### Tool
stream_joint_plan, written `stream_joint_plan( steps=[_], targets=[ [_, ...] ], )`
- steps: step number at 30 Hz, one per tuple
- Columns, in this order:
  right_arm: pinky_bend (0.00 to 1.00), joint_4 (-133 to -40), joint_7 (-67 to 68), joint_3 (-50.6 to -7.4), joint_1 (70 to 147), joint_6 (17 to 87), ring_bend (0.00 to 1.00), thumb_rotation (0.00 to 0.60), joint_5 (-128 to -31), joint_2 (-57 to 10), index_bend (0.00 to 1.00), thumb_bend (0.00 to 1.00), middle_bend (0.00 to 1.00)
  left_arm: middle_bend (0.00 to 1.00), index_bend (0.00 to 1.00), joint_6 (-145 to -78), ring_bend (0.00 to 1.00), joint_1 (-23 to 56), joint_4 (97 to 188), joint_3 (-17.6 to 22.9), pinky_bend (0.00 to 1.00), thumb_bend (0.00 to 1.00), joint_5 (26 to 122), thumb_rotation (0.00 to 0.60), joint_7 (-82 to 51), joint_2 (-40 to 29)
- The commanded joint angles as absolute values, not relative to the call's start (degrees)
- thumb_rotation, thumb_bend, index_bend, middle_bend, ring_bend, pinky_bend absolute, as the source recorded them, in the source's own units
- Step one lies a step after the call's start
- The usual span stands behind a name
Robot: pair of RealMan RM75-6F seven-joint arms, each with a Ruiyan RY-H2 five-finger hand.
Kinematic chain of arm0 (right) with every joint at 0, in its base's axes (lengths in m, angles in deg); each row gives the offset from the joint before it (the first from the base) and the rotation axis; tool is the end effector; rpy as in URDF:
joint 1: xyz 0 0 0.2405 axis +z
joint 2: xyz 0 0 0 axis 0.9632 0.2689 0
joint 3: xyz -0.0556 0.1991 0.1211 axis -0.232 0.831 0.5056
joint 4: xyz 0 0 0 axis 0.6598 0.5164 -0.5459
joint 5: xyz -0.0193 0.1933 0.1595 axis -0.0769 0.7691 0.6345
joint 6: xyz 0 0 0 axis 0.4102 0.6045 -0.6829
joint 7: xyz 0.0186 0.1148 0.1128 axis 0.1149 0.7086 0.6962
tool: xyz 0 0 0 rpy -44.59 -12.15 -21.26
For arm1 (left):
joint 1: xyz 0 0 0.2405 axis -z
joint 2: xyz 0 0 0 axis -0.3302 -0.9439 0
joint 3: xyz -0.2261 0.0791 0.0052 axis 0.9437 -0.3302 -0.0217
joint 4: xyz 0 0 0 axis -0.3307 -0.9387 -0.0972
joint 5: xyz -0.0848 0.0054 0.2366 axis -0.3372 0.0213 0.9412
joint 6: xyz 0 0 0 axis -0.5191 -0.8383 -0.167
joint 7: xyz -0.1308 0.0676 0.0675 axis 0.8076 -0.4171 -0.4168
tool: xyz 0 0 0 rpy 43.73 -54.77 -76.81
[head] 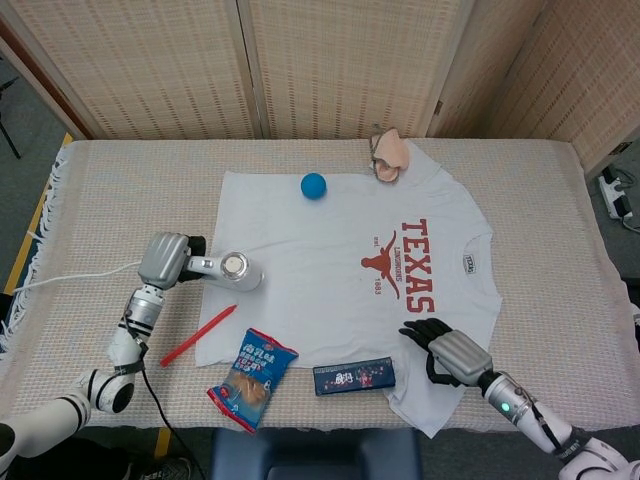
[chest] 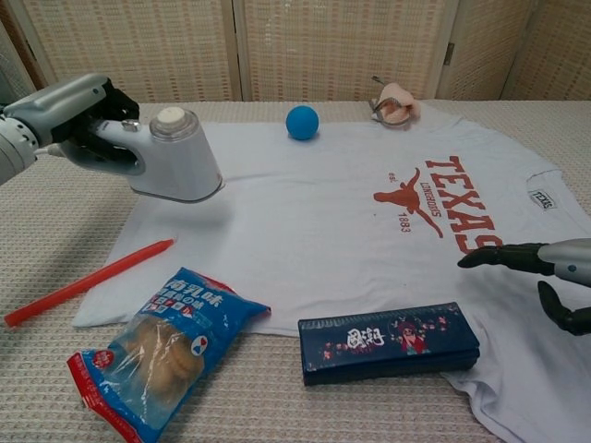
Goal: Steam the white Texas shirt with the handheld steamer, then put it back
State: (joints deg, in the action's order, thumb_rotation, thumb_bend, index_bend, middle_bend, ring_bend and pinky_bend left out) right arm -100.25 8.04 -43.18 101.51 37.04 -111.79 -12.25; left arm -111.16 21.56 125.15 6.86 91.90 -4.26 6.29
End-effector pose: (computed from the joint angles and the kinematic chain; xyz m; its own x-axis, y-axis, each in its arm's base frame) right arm -0.2609 -0.2428 -0.0314 0.4506 -0.5635 0.6924 -0.8782 -0.4192 0.2304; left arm -0.1958 0.4243 -0.0121 0.2707 0.0229 0.9624 0.9124 -0.3250 -0.2489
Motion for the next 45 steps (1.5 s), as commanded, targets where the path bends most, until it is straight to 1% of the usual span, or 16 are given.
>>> stream_joint_plan(
  steps=[1,7,13,21,27,36,45],
  targets=[
    [0.00,-99.3,7.5,-43.7,102.2,36.1,0.00,0.305,-111.2,-13.3,0.00,0.98,0.03,0.97,0.82,-110.3,0.83,23.2,126.9,6.3,0.67,0.31,93.0,0.600,-6.5,7.0],
    [0.00,-97.9,6.6,-44.6,102.6,35.8,0.00,0.302,-110.7,-14.7,0.00,0.99,0.03,0.97,0.82,-108.7,0.83,26.0,126.0,6.5,0.67,0.31,93.4,0.600,-9.1,10.4],
    [0.00,-97.3,6.3,-45.5,102.5,36.3,0.00,0.306,-110.2,-15.2,0.00,0.99,0.03,0.97,0.82,-106.8,0.83,28.5,121.8,6.8,0.67,0.31,93.0,0.600,-10.6,14.9],
    [0.00,-97.3,6.0,-46.0,102.7,36.8,0.00,0.311,-109.5,-15.6,0.00,0.99,0.03,0.97,0.82,-104.8,0.83,30.6,112.2,7.0,0.67,0.31,91.8,0.600,-10.3,21.9],
    [0.00,-97.8,5.1,-46.2,102.8,37.1,0.00,0.318,-109.0,-15.4,0.00,0.98,0.03,0.97,0.82,-102.6,0.83,31.8,103.5,8.5,0.67,0.32,89.7,0.600,-8.4,25.8],
    [0.00,-98.5,4.2,-46.3,102.9,37.5,0.00,0.323,-108.2,-15.3,0.00,0.99,0.03,0.98,0.83,-99.9,0.84,31.8,92.1,10.1,0.67,0.33,87.0,0.600,-5.5,27.8],
    [0.00,-99.2,3.6,-46.3,103.2,37.8,0.00,0.325,-107.8,-15.1,0.00,0.98,0.03,0.98,0.83,-95.8,0.83,29.8,84.2,11.6,0.67,0.33,84.0,0.600,-4.7,27.5]
  ],
)
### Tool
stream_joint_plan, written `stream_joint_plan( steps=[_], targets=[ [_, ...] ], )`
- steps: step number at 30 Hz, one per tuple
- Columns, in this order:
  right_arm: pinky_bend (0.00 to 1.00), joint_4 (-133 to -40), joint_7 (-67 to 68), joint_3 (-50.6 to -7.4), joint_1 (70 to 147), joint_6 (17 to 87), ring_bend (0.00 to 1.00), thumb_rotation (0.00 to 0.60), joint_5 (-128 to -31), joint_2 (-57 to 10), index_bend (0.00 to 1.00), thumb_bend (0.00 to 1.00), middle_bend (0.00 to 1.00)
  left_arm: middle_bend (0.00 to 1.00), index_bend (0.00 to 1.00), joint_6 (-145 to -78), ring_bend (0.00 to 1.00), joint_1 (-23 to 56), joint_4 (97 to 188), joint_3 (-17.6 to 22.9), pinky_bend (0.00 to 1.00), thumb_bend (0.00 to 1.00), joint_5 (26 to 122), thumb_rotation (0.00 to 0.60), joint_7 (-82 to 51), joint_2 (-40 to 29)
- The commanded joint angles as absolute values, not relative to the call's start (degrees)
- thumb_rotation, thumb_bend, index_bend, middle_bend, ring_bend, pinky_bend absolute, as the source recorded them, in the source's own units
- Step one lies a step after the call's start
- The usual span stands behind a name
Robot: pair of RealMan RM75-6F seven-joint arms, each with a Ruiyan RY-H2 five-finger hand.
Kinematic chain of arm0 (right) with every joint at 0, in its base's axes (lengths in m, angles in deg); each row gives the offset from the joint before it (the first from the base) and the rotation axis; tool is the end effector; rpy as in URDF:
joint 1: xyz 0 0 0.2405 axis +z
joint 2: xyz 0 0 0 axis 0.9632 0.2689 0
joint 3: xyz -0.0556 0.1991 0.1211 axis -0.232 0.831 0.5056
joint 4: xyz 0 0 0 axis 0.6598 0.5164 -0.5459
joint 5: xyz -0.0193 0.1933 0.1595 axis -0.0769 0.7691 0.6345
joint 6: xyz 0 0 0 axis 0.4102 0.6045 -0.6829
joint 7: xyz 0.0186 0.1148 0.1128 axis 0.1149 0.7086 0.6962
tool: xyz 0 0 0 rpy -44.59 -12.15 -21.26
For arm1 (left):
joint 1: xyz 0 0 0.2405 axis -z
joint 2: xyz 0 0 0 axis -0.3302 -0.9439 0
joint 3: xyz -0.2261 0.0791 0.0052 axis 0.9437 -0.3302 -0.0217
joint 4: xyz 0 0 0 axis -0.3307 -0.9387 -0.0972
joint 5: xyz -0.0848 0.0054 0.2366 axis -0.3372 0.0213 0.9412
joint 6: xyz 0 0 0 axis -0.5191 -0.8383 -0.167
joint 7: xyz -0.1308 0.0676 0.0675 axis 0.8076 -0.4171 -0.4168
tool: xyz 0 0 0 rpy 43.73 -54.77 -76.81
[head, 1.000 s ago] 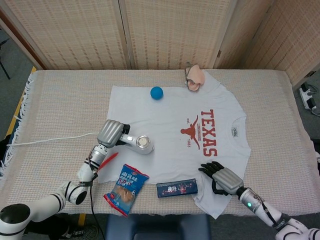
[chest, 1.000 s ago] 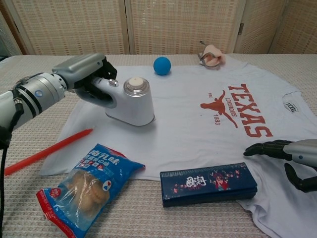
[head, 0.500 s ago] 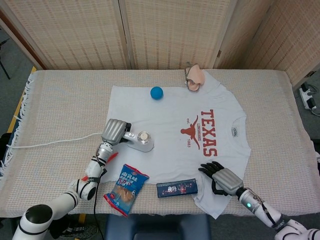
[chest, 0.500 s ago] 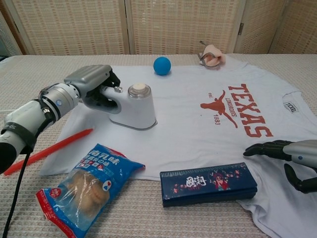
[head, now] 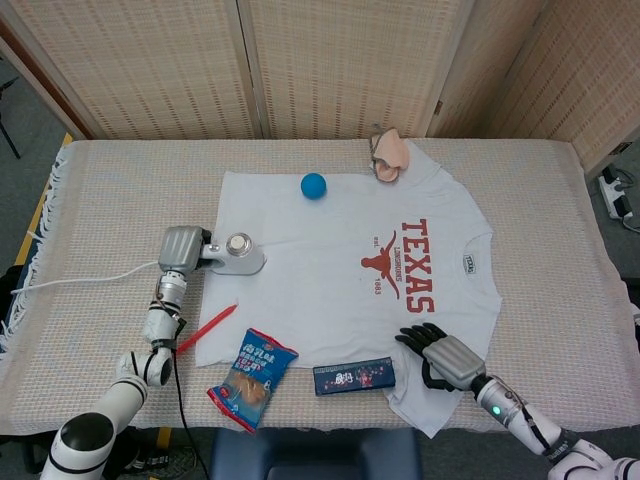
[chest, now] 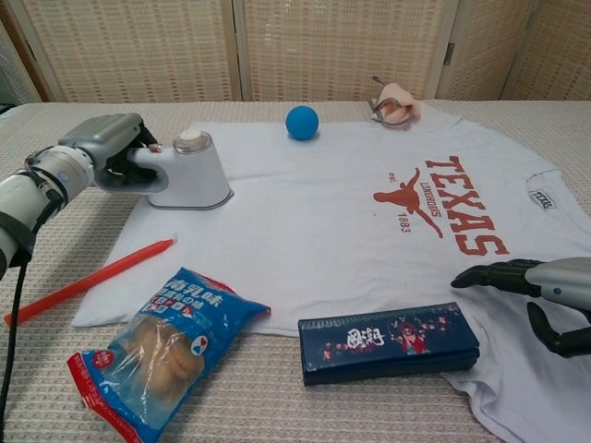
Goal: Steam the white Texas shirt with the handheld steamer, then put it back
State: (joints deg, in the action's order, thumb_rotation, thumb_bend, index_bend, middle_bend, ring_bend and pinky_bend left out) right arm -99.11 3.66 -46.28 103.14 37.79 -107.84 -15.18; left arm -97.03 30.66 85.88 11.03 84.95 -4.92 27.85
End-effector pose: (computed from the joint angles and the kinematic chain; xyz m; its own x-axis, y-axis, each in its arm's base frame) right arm -0.2635 -0.2351 -0.0473 0.4816 -0.5710 0.6648 -0.8655 -0.4292 0.2582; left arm -0.2340 0.4803 -0.0489 0.4345 0.0562 0.8989 0.8992 -0.0835 -0.4294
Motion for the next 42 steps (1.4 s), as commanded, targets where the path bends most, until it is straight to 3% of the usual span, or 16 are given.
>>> stream_joint_plan(
  steps=[1,11,20,27,33,42],
  targets=[
    [0.00,-99.2,3.6,-46.3,103.2,37.8,0.00,0.326,-107.8,-15.1,0.00,0.99,0.03,0.98,0.83,-95.5,0.83,29.5,83.8,11.7,0.67,0.33,83.8,0.600,-4.6,27.2],
    [0.00,-99.5,3.9,-46.6,103.3,38.7,0.00,0.326,-108.4,-14.9,0.00,0.98,0.03,0.97,0.82,-97.5,0.83,27.0,85.8,12.7,0.67,0.33,82.9,0.600,1.2,23.1],
    [0.00,-98.9,4.8,-47.0,103.4,39.2,0.00,0.328,-108.7,-15.1,0.00,0.99,0.03,0.97,0.82,-106.2,0.83,27.9,98.2,10.5,0.67,0.33,87.4,0.600,2.8,20.2],
    [0.00,-98.2,5.5,-47.3,103.4,39.2,0.00,0.324,-108.6,-15.4,0.00,0.99,0.03,0.97,0.82,-108.2,0.83,29.6,104.6,8.3,0.67,0.34,90.1,0.600,-3.3,22.8],
    [0.00,-97.8,5.9,-47.4,103.3,39.1,0.00,0.326,-108.4,-15.5,0.00,0.98,0.03,0.97,0.82,-107.3,0.83,33.1,103.0,8.4,0.67,0.33,90.8,0.600,-8.9,26.6],
    [0.00,-97.7,6.0,-47.5,103.0,39.5,0.00,0.324,-108.0,-15.3,0.00,0.99,0.03,0.97,0.82,-102.0,0.83,37.4,93.8,12.1,0.67,0.34,86.5,0.600,-13.7,31.9]
  ],
)
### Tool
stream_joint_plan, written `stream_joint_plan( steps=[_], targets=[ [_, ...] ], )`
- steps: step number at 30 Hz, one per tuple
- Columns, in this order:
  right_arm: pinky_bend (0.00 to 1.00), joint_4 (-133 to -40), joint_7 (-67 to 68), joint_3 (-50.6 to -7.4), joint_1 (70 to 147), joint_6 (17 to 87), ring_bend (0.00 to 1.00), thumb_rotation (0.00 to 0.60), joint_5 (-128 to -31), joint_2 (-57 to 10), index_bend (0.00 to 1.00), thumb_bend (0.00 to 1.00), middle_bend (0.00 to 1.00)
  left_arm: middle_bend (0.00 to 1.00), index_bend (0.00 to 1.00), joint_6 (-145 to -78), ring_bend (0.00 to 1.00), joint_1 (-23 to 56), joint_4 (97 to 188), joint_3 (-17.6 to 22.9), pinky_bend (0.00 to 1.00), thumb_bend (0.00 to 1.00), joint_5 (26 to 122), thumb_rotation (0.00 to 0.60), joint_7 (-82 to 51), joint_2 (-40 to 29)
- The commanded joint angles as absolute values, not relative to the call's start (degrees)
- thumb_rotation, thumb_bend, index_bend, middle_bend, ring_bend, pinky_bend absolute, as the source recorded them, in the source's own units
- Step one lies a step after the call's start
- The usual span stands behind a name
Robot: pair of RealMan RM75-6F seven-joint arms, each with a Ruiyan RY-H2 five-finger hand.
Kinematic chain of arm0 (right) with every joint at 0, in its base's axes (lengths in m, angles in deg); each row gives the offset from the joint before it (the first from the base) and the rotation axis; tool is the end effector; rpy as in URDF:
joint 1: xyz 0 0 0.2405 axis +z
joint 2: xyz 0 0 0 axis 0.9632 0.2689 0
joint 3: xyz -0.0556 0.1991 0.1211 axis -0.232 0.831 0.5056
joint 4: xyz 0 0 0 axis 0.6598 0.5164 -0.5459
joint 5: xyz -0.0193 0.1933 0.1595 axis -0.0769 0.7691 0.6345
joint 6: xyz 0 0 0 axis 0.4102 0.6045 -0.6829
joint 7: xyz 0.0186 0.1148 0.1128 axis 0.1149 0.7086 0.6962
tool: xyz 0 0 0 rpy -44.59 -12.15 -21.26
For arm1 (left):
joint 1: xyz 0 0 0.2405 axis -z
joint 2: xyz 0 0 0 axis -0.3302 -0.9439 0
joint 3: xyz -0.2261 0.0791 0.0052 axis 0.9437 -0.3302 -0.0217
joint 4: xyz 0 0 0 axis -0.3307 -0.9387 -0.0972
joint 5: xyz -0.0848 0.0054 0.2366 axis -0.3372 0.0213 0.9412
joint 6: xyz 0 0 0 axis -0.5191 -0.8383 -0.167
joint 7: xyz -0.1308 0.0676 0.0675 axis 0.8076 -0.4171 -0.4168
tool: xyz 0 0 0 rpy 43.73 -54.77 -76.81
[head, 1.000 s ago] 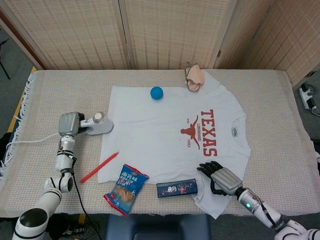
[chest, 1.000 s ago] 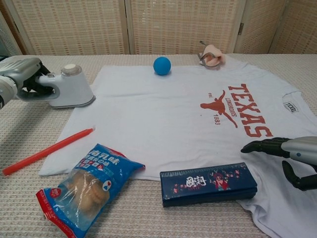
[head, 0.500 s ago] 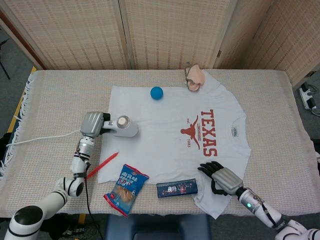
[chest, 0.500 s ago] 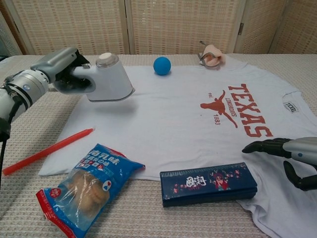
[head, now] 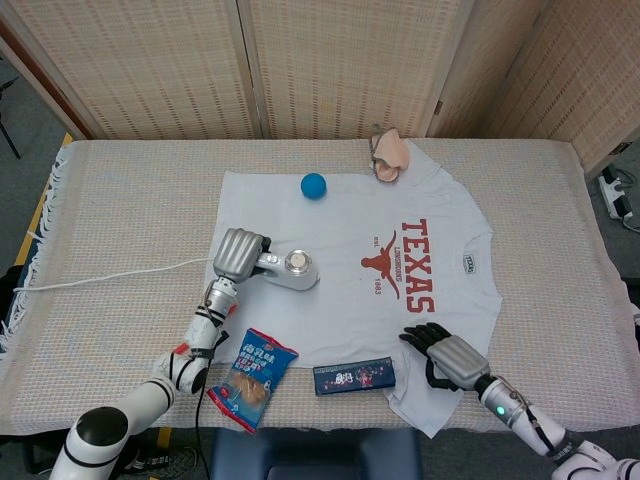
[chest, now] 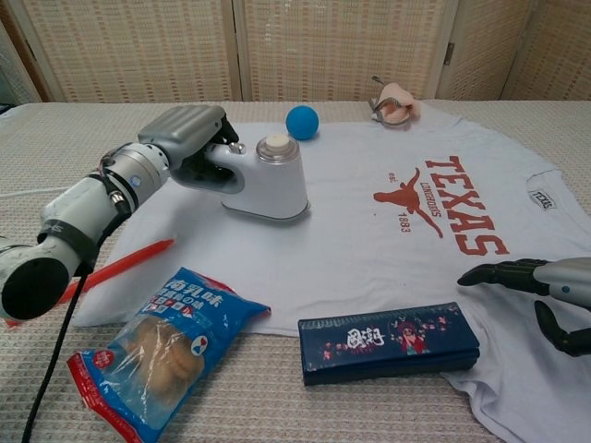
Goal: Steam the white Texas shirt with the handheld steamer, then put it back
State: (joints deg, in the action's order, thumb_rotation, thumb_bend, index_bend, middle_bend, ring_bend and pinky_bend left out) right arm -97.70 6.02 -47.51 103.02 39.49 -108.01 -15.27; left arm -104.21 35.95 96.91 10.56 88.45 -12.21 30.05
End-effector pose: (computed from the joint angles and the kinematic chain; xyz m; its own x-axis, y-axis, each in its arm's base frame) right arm -0.2720 -0.2340 -0.0437 0.4611 -0.5744 0.6764 -0.8775 -0.4085 0.2513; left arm -0.1238 0.4600 -0.1021 0.4256 -0.0074 0.9049 0.8480 -0.3457 -0.4016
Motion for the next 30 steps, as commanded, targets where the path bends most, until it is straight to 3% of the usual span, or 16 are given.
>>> stream_joint_plan(
  steps=[1,6,14,30],
  targets=[
    [0.00,-97.7,6.1,-47.5,103.0,39.5,0.00,0.326,-107.9,-15.2,0.00,0.99,0.03,0.97,0.82,-101.4,0.83,37.5,93.0,12.6,0.67,0.34,85.9,0.600,-13.9,32.3],
    [0.00,-97.6,6.2,-47.6,103.0,39.5,0.00,0.326,-107.9,-15.2,0.00,0.99,0.03,0.97,0.82,-100.6,0.83,37.1,90.9,12.5,0.67,0.34,85.4,0.600,-12.3,33.2],
    [0.00,-97.5,6.1,-47.7,103.2,39.3,0.00,0.325,-108.1,-15.6,0.00,0.99,0.03,0.97,0.82,-103.9,0.83,34.4,94.0,5.8,0.67,0.34,91.9,0.600,-6.7,30.9],
    [0.00,-98.5,5.2,-48.1,102.6,40.3,0.00,0.325,-108.4,-15.1,0.00,0.99,0.03,0.97,0.82,-112.4,0.83,30.9,111.7,-2.6,0.67,0.34,101.8,0.600,-8.4,24.0]
  ],
)
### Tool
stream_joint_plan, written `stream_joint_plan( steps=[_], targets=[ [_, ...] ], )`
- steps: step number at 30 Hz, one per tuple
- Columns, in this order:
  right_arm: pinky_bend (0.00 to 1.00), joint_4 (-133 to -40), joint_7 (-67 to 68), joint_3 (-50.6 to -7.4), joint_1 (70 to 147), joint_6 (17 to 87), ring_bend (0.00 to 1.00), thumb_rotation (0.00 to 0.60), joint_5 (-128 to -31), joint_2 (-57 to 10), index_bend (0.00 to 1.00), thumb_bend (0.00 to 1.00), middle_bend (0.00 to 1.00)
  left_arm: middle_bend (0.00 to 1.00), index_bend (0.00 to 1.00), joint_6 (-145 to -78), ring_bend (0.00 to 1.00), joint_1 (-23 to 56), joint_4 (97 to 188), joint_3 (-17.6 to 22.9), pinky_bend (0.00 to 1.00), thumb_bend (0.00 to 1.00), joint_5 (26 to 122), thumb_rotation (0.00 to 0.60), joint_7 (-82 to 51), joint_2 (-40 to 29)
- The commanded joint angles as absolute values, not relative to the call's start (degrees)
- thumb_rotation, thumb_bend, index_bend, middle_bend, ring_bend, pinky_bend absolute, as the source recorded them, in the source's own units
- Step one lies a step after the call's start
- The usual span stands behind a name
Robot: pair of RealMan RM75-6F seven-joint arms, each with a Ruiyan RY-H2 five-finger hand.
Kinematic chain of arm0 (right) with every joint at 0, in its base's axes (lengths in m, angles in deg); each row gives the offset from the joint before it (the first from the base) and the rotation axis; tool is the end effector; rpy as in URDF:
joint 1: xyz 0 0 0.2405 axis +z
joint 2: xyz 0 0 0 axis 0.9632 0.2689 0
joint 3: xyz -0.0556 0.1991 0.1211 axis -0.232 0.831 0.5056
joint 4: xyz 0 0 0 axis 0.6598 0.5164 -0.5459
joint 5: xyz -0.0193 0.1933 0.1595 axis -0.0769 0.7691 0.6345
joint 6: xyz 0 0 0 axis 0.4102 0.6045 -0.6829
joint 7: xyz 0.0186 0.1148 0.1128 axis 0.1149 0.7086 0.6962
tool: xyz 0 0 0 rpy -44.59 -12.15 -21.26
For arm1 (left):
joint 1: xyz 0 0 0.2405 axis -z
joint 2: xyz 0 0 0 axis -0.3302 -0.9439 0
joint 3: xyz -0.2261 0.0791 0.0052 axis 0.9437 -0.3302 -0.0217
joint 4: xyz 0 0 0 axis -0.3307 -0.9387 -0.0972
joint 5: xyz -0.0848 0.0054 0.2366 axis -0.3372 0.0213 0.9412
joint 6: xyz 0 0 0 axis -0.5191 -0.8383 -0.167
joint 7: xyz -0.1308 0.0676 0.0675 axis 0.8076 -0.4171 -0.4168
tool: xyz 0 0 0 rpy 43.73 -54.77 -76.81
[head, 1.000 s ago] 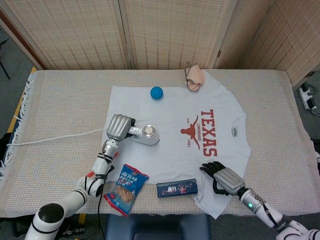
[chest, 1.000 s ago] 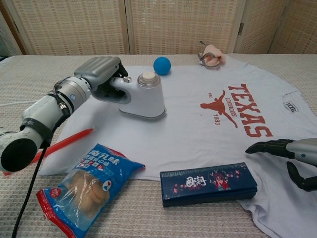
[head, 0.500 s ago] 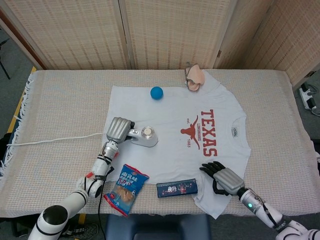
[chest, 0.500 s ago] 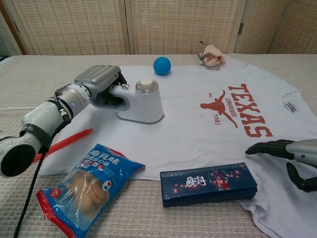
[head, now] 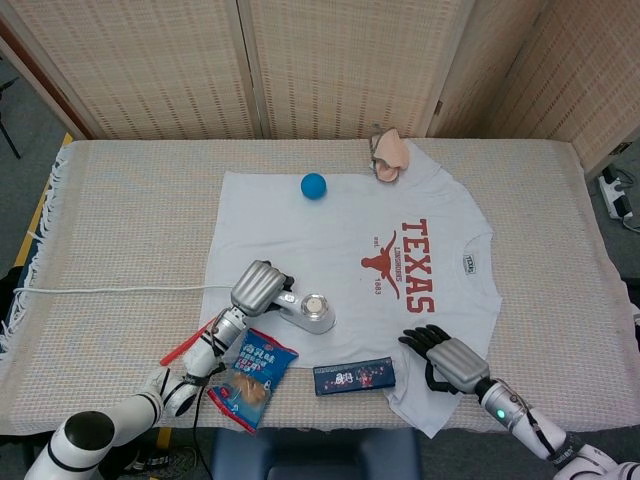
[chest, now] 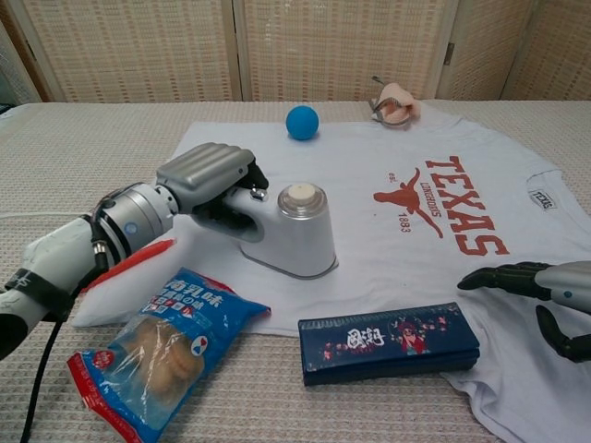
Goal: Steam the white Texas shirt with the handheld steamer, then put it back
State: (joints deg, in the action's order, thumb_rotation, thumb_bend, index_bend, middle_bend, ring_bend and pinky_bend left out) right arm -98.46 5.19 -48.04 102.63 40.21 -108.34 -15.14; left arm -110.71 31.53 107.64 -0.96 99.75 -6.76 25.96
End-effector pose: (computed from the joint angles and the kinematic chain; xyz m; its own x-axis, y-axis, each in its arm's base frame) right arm -0.2703 -0.2282 -0.0440 0.4652 -0.5721 0.6755 -0.8743 -0.4164 0.2494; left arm -0.1162 0.3946 -0.1333 0.4462 0.0586 0.8930 0.7254 -0.6081 -0.3226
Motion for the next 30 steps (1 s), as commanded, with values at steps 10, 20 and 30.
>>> stream_joint_plan(
  steps=[10,20,30],
  targets=[
    [0.00,-98.6,5.3,-48.0,102.4,40.7,0.00,0.325,-108.4,-14.8,0.00,0.99,0.03,0.97,0.82,-111.0,0.83,30.9,118.5,0.9,0.67,0.34,99.0,0.600,-12.5,20.1],
    [0.00,-98.1,5.7,-47.9,102.7,40.2,0.00,0.325,-108.3,-15.2,0.00,0.99,0.03,0.97,0.82,-104.7,0.83,31.2,107.5,7.6,0.67,0.33,89.7,0.600,-12.7,22.0],
    [0.00,-98.0,5.3,-47.7,103.1,39.3,0.00,0.321,-107.9,-15.5,0.00,0.99,0.03,0.96,0.82,-104.2,0.82,30.1,101.4,5.6,0.67,0.33,90.7,0.600,-9.6,24.4]
  ],
)
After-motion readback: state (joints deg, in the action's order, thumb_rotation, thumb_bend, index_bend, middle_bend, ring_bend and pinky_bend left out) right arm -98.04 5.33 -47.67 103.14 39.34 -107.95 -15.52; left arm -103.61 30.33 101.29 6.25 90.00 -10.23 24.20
